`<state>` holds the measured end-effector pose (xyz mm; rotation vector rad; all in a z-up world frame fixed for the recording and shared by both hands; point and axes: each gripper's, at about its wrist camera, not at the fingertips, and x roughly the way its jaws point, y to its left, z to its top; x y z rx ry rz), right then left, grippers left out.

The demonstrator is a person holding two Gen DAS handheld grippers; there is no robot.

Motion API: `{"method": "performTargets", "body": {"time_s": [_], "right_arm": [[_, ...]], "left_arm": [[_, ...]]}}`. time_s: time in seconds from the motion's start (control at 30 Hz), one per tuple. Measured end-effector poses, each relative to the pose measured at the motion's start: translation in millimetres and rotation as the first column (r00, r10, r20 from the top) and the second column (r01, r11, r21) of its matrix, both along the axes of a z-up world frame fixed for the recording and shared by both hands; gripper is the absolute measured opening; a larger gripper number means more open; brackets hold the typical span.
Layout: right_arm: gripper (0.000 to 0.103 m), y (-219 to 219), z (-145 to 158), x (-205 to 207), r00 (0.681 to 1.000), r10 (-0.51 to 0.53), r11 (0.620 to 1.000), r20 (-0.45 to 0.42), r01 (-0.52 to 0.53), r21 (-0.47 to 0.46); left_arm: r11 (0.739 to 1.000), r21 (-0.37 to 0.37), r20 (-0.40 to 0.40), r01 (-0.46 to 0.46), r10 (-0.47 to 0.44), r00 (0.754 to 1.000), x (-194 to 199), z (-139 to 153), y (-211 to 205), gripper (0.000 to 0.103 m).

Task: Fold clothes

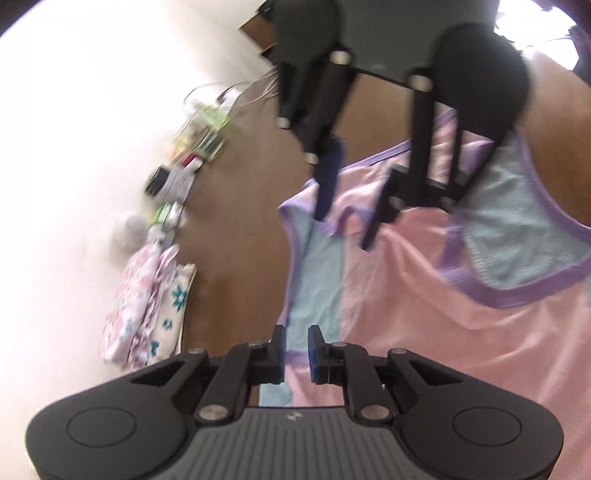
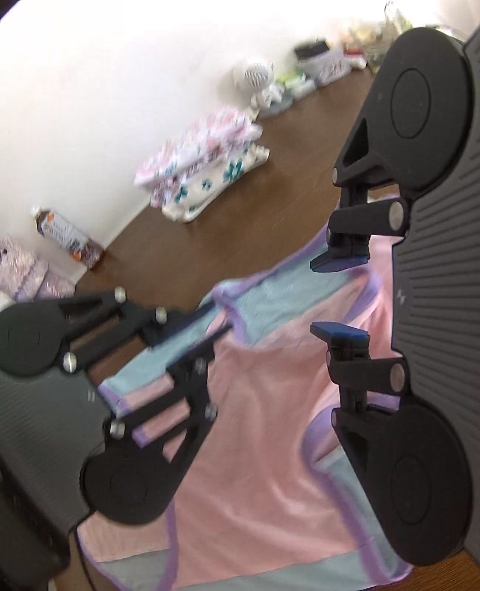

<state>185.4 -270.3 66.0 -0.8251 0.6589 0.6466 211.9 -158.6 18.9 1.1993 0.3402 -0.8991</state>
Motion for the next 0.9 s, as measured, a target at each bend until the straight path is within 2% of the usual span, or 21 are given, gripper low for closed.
{"method": "performTargets", "body": {"time_s": [0.07,0.13,0.17,0.23,0.33,0.4,0.53,0.8,0.9], "right_arm": [[0.027,6,-6,2,0.999,0.016,1.000,-0.037,-0.016,0.002],[0.009,9,-15,3,0.998,0.015,0.999,-0.062,-0.017,-0.034],[0.007,9,-18,2,0.998,0.010,0.999,-0.065,-0.014,-0.050],[0.007,8,-21,2,0.997,-0.004,0.998,-0.073,-0.001,-0.067],[0.010,4,-9,1,0.997,-0.015,1.000,-0.078,0.014,-0.005],[0.012,5,-2,4,1.000,-0.025,1.000,-0.009,0.025,0.014],[0.014,16,-11,23,0.993,-0.020,0.999,0.119,0.025,-0.043],[0.012,40,-37,68,0.993,0.028,0.995,0.112,-0.017,-0.094],[0.009,40,-35,81,0.995,-0.037,0.996,0.098,0.045,-0.083]], "left_arm": [[1.000,0.002,-0.002,-0.016,0.016,1.000,1,-1,1,0.012],[1.000,0.003,-0.003,0.000,0.000,1.000,-1,-3,2,0.012],[1.000,0.007,-0.001,0.007,-0.007,1.000,-3,-4,3,0.012],[1.000,0.019,0.014,0.019,-0.019,1.000,-9,-6,5,0.013],[1.000,0.029,0.036,0.002,-0.003,0.999,-8,-12,5,0.014],[0.999,0.018,0.039,-0.035,0.034,0.999,-2,-13,5,0.014],[0.992,0.005,0.043,-0.125,0.124,0.991,11,-14,8,0.014],[0.974,0.003,0.007,-0.228,0.228,0.974,29,-21,25,0.014],[0.971,-0.005,0.000,-0.238,0.238,0.971,32,-23,28,0.014]]}}
